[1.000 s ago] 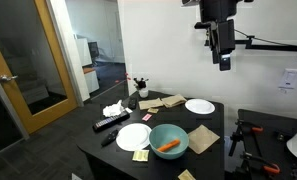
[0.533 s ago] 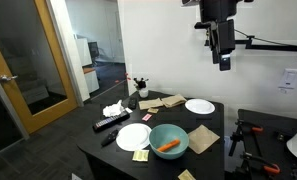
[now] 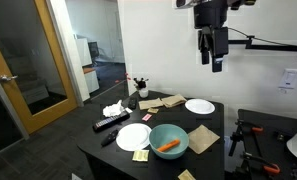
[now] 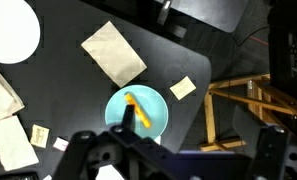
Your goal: Remove the orange object from the blue bowl and put it on the table
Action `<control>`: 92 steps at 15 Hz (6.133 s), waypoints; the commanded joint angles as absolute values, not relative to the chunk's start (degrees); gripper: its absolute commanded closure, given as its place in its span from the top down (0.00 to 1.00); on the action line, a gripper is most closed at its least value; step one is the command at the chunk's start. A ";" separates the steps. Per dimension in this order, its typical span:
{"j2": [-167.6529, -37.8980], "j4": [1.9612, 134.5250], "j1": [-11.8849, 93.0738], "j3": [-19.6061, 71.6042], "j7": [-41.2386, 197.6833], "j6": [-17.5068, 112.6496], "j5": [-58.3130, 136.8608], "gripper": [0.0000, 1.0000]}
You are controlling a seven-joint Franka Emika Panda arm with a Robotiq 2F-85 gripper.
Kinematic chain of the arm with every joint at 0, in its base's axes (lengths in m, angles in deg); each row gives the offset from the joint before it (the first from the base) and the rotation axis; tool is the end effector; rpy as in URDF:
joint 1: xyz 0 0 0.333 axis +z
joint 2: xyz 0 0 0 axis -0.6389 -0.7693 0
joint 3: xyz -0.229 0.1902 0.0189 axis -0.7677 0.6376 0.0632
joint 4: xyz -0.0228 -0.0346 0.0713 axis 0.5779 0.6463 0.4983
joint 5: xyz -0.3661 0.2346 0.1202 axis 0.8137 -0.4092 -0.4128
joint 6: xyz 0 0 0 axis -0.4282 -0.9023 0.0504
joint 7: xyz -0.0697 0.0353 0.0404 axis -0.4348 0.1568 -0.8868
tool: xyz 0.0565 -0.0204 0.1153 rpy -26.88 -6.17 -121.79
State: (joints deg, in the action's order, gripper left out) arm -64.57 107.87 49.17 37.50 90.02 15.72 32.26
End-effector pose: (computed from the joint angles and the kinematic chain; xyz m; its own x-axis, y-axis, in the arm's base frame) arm 0.4577 0.1477 0.4218 0.9163 0.3783 -0.1311 0.3772 -0.9255 -0.0346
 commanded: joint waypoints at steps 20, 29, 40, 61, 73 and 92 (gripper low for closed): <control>-72.71 115.66 49.20 34.48 104.37 35.92 32.36 1.00; -77.18 117.14 49.14 34.33 109.79 44.42 37.24 1.00; -90.20 118.49 47.39 34.79 124.07 61.99 32.84 1.00; -108.50 110.39 43.02 39.53 123.60 67.33 38.88 1.00; -114.53 106.92 43.86 38.67 117.77 68.22 46.34 1.00; -118.61 103.68 43.76 39.13 116.55 68.63 46.71 0.00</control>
State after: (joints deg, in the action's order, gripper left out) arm -117.98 104.39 43.89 38.92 119.23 67.82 45.11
